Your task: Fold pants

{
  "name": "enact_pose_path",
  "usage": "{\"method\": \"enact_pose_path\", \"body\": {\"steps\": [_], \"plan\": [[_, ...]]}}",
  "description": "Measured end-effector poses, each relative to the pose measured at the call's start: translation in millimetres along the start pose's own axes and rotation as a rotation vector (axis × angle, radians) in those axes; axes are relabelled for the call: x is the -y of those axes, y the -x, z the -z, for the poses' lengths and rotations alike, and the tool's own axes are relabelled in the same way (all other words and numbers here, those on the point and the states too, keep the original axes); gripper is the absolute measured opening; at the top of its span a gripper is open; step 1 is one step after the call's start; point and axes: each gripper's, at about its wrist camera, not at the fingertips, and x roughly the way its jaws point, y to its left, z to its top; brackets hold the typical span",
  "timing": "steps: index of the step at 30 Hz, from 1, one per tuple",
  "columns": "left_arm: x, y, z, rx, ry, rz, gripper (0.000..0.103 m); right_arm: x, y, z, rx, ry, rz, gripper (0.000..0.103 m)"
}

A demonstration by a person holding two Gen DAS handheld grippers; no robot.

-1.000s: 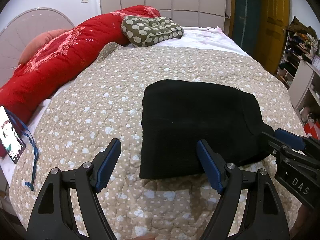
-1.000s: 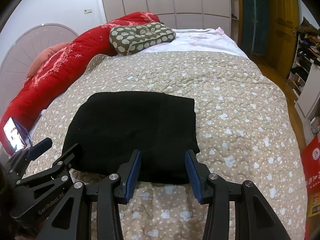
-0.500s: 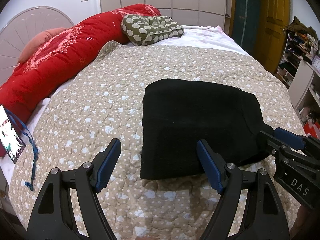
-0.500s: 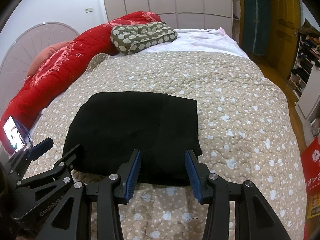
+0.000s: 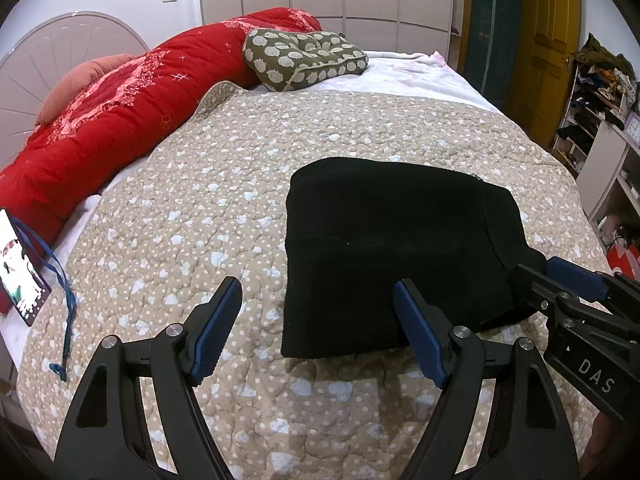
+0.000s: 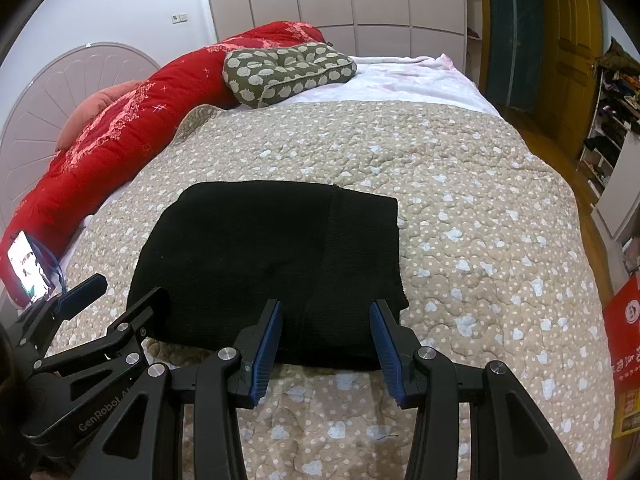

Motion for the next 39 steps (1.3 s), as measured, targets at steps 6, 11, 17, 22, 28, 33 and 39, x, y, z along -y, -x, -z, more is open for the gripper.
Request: {"method": "enact_pose_path", "body": {"steps": [6,11,17,22,28,33,39], "plan": [[1.6,1.0,-0.6,0.004,-0.007,-0.001,0.079,-0.5,-0.6,0.3,-0.001,-0.003,-0.001,0.044],[1.8,1.0,-0.6,0.005,-0.008,-0.002,0.079,-1.4,-2.3,0.4,-0.004,-0.006,-0.001,0.044],[1.5,0.4,-0.5,0.004,-0.008,-0.002,0.079,-0.7,-3.3,1.5,-0.007,-0.01,-0.008,0.044],[0.9,-0.3,-0.2,0.0,-0.007,0.0,0.079,-0.3,-3.6,1.5,-0.007,-0.01,-0.007,0.044],[-0.9,-2.0,0.4,-0.005,-0.005,0.001,0.079,-0.5,-4.5,1.4,-0.009,-0.011,-0.009,0.044],[-0.7,-2.5,0.3,-0.005,-0.006,0.001,0.079,-0.3,-5.4,1.3,-0.011,-0.009,-0.009,0.044],[-2.2,-4.3,0.4,-0.013,0.003,0.004,0.079,-0.1,-7.0,1.8,-0.014,-0.01,-0.009,0.044]]}}
